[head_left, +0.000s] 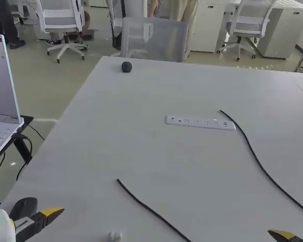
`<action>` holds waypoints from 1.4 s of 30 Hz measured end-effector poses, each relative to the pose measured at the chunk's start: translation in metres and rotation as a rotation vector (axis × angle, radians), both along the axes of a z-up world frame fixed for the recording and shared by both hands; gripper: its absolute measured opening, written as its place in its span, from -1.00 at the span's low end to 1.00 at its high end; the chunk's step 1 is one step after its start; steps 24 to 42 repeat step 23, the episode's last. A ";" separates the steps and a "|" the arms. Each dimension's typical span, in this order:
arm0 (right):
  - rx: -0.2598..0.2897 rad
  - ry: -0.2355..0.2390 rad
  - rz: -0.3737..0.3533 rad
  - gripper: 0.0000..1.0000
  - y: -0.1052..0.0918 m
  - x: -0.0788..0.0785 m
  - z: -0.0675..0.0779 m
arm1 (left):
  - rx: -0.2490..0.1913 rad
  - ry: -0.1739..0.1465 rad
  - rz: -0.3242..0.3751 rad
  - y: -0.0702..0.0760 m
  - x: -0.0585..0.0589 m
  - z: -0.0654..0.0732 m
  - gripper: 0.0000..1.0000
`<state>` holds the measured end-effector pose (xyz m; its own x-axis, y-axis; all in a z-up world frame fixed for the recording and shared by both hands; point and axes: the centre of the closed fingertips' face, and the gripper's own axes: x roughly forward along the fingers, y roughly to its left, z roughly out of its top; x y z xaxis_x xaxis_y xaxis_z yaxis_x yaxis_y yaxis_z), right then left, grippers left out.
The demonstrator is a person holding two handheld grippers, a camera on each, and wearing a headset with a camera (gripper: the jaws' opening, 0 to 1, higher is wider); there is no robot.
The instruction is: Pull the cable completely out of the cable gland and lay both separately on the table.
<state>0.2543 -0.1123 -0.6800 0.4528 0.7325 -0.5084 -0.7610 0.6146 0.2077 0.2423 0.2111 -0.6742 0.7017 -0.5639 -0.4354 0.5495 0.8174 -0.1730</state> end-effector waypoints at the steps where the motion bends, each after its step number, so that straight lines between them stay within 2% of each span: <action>1: -0.001 0.003 -0.006 0.80 -0.001 0.001 -0.001 | 0.000 -0.001 -0.001 -0.001 0.001 0.000 0.57; 9: -0.006 0.009 -0.008 0.83 0.001 0.003 -0.002 | -0.005 -0.003 -0.007 -0.010 0.007 0.003 0.57; 14: -0.002 0.012 -0.010 0.87 0.002 0.002 -0.003 | -0.002 -0.003 0.004 -0.006 0.010 0.002 0.58; 17: -0.015 0.018 -0.006 0.90 0.001 0.000 -0.008 | 0.014 0.005 -0.002 -0.006 0.011 0.000 0.59; 18: -0.019 0.018 -0.005 0.91 0.001 0.000 -0.008 | 0.032 -0.006 0.002 -0.004 0.012 0.000 0.58; 21: -0.018 0.016 -0.006 0.94 0.001 -0.002 -0.006 | 0.020 -0.002 0.010 -0.004 0.012 0.002 0.59; 42: -0.018 0.018 -0.008 0.97 0.001 -0.002 -0.006 | 0.028 0.000 0.006 -0.006 0.012 0.002 0.58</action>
